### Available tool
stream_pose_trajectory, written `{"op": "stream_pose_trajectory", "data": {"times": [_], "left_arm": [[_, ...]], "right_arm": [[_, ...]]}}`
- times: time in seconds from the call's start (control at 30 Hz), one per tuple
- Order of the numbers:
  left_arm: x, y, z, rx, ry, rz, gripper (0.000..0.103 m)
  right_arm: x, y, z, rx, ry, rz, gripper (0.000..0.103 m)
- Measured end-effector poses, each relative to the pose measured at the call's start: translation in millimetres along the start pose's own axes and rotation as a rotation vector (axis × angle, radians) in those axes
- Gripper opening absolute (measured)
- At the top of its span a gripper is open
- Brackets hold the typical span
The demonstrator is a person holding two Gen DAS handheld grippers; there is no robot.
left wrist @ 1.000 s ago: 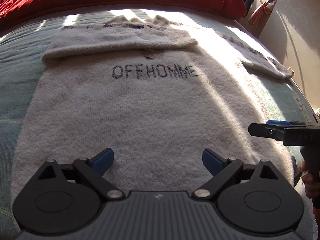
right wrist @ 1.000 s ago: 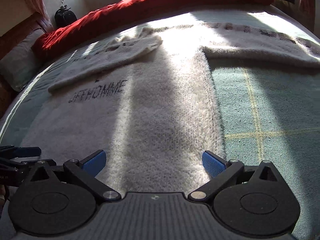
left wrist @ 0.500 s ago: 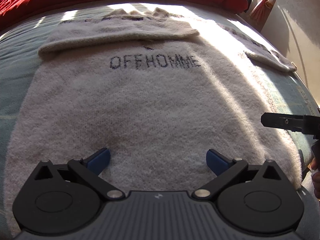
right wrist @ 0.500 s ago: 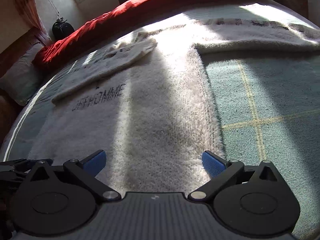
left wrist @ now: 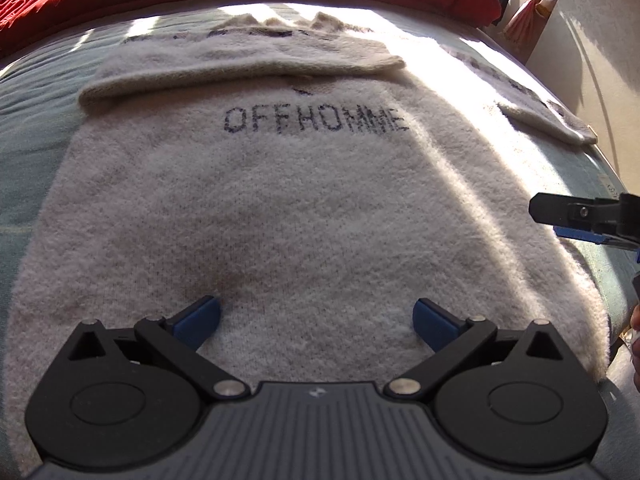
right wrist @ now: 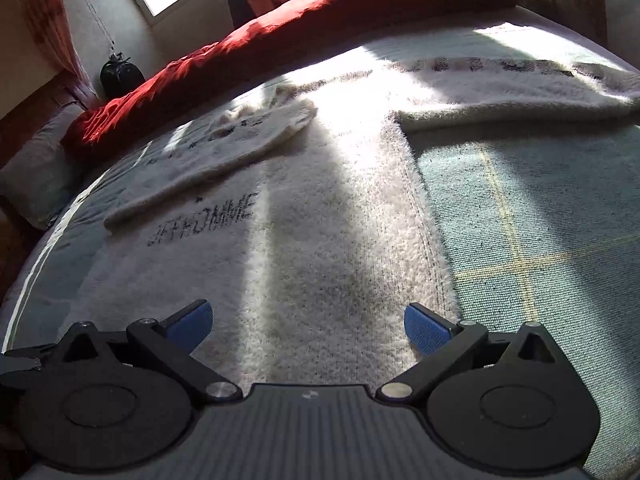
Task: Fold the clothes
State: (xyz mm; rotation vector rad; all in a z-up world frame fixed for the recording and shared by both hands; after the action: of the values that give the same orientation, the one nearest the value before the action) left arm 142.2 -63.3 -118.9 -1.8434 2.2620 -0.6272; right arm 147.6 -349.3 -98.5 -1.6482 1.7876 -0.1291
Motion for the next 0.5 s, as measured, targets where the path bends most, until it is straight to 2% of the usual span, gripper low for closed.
{"op": "stream_pose_trajectory", "data": {"times": [0.13,0.3,0.5], "left_arm": [[2.8,0.0,0.4,-0.001,-0.013,0.022,0.102],[7.7,-5.5,-2.2,-0.009,-0.034,0.053,0.102],[26.1,-23.0,-11.5,0.044,-0.034,0.113,0.102]], "right_arm": [[6.7,-5.6,9.9,-0.025,-0.015,0.051,0.103],[7.9,-0.8,4.4,-0.032,-0.027,0.009,0.103],[30.5,-25.0,-24.5,0.047,-0.040,0.037,0.103]]}}
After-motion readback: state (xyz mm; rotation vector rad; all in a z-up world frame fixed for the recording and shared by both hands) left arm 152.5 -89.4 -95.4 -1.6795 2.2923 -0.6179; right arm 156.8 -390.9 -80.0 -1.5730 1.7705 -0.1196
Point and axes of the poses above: each gripper's, at about its wrist camera, not at the fingertips, and z roughly the way its jaws point, x to its right, y to its underside, the point moved 2 cm from there along z, roughly the way its jaws point, and after that the axes turned 7 degrees about -x, right-handed, at the moved point
